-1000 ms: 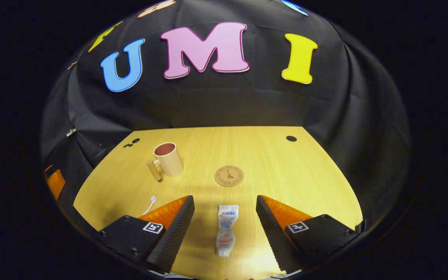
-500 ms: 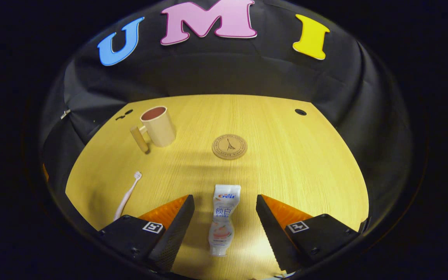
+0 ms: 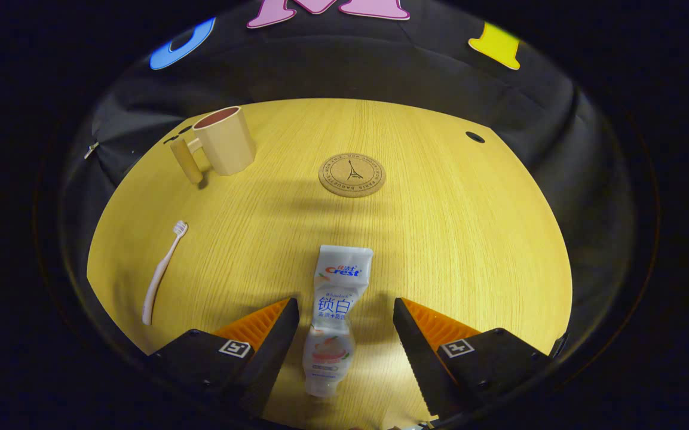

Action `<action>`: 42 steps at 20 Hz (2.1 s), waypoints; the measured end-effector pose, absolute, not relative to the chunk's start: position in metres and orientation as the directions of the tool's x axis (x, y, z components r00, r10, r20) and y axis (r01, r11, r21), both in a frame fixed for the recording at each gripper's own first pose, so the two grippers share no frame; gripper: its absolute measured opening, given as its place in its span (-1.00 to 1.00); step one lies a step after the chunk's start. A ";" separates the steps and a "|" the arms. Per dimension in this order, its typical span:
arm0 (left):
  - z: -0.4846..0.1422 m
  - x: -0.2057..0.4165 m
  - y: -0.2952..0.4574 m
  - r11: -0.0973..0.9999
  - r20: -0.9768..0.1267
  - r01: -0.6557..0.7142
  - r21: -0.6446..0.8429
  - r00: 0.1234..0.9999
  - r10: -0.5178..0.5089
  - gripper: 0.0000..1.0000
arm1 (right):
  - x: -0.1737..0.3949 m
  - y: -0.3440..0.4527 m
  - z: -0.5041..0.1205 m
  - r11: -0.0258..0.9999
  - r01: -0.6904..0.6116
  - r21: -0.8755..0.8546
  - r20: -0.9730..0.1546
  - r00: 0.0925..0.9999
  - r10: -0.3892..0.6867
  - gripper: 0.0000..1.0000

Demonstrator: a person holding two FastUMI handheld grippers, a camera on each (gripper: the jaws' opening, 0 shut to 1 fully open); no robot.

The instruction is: Put the toothbrush and toothpaste on the desktop into the cup, then pick up the cup and place it on the coaster on the desktop.

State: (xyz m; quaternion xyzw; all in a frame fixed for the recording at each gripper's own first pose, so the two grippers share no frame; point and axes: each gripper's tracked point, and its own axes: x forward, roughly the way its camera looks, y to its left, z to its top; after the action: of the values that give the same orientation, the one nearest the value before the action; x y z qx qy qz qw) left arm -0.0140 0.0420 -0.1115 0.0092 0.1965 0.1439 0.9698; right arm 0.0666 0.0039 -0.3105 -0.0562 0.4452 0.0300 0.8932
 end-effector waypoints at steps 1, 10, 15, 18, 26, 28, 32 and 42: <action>-0.111 -0.013 0.041 0.959 -0.380 -0.275 0.074 0.881 0.282 0.99 | 0.065 0.003 -0.314 0.992 -0.103 -0.072 -0.807 0.591 0.002 0.96; -0.108 0.000 0.038 0.964 -0.378 -0.256 0.075 0.887 0.265 0.99 | 0.064 0.012 -0.320 0.997 -0.074 -0.033 -0.834 0.551 0.014 0.29; -0.111 0.001 0.038 0.965 -0.387 -0.251 0.079 0.884 0.262 0.99 | 0.064 0.011 -0.322 0.999 -0.046 -0.025 -0.862 0.507 0.002 -0.07; -0.114 0.002 0.036 0.966 -0.396 -0.251 0.056 0.883 0.253 0.99 | 0.063 0.011 -0.322 0.999 -0.046 -0.008 -0.861 0.509 0.016 -0.10; -0.133 0.008 0.036 0.972 -0.438 -0.231 0.030 0.871 0.220 0.99 | 0.063 0.002 -0.320 0.999 -0.040 0.037 -0.873 0.485 0.052 -0.47; -0.143 0.018 0.033 0.982 -0.464 -0.191 -0.007 0.870 0.166 0.98 | 0.064 -0.005 -0.311 0.999 -0.041 0.034 -0.863 0.503 0.050 -0.37; -0.169 0.032 0.027 0.991 -0.514 -0.132 -0.022 0.851 0.102 0.99 | 0.065 -0.015 -0.293 0.998 -0.061 0.033 -0.839 0.540 0.060 -0.37; -0.244 0.077 0.004 1.000 -0.681 -0.017 -0.007 0.732 0.008 0.98 | 0.051 -0.031 -0.254 0.994 -0.088 0.071 -0.798 0.593 0.110 -0.47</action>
State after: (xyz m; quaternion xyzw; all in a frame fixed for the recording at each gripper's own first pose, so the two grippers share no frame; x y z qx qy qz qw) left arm 0.0766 0.0041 -0.2443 -0.0064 0.3661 0.0068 0.9305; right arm 0.0515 -0.0305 -0.2539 0.0121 0.4476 0.0553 0.8924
